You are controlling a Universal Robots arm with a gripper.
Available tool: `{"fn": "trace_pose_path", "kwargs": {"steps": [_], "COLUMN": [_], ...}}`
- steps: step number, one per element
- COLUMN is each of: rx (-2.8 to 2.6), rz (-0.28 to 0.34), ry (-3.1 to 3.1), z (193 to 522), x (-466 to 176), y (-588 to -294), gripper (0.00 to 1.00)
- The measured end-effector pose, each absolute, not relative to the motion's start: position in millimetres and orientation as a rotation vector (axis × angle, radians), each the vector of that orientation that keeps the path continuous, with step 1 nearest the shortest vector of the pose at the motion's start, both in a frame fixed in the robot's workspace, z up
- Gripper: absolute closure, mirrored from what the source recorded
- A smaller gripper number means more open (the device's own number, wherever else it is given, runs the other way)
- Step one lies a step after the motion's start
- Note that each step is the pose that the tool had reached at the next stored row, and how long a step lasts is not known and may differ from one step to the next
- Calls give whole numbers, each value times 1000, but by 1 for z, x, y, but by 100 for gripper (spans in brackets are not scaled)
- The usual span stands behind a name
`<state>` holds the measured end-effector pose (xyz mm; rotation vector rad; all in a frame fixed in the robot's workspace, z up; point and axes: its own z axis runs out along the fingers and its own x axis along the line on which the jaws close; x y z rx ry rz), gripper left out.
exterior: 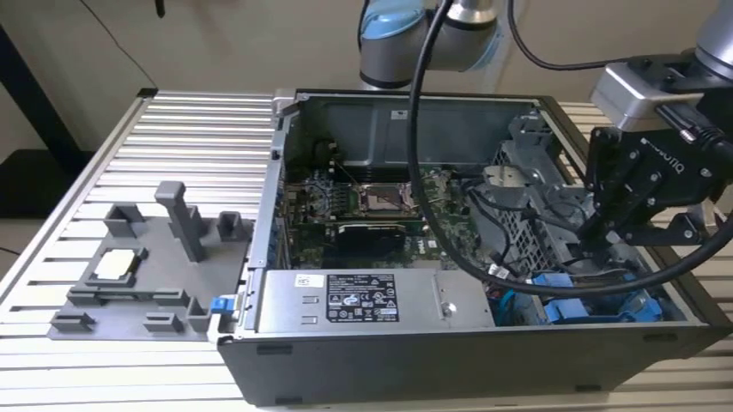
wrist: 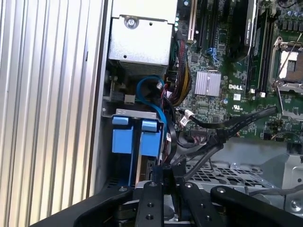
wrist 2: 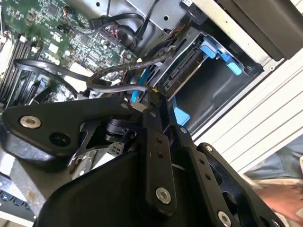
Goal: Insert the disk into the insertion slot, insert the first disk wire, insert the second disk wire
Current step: 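Insert the first disk wire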
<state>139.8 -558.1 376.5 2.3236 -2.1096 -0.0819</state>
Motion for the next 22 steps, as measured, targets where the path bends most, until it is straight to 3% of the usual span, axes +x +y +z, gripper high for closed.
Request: {"fn": "trace_pose_path", "kwargs": {"steps": [14, 22], "rx": [2329, 2352], "rz": [-74, -22], "ry": [-2114, -2134], "z": [360, 355], "x": [153, 159], "y": [-570, -571], "gripper": [81, 81]}}
